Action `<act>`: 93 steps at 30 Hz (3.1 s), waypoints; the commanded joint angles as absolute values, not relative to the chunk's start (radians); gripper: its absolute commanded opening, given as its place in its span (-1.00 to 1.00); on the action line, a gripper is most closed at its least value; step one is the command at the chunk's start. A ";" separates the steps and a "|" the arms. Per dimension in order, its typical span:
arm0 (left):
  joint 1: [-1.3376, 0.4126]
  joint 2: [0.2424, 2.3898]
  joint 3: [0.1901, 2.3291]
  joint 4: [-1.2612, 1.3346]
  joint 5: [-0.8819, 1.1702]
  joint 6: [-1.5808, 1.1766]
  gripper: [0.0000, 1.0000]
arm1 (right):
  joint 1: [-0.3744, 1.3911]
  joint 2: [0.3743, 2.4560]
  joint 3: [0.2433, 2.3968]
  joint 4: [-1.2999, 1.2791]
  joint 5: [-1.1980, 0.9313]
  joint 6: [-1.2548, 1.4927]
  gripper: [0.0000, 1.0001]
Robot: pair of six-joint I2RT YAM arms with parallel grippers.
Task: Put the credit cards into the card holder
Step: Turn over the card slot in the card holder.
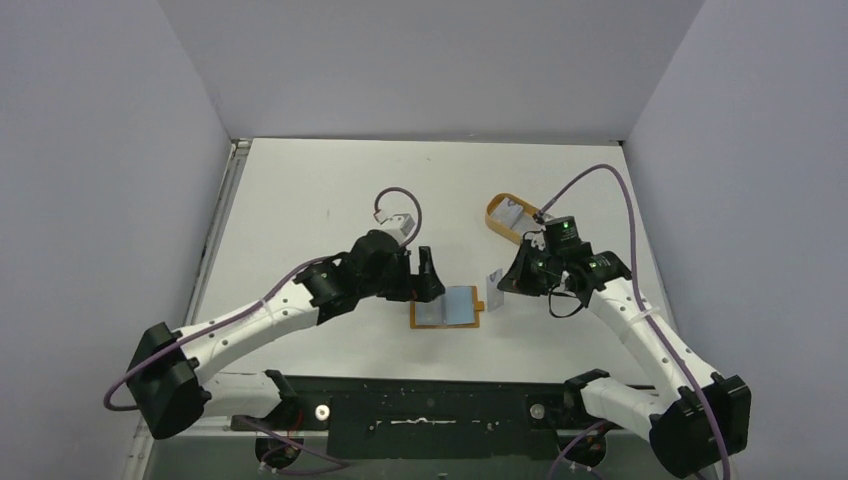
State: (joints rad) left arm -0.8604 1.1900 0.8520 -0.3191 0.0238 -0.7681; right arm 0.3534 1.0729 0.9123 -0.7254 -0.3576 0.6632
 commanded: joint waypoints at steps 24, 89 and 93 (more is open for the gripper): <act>-0.930 1.834 1.332 -0.448 -0.056 -0.616 0.36 | 0.376 1.022 0.627 -0.512 -0.444 0.627 -1.00; -0.910 1.888 1.314 -0.518 -0.080 -0.601 -0.25 | 0.453 1.282 0.575 -0.198 -0.566 0.654 -1.00; -0.902 1.841 1.324 -0.545 -0.075 -0.596 -0.06 | 0.462 1.309 0.571 -0.161 -0.569 0.670 -1.00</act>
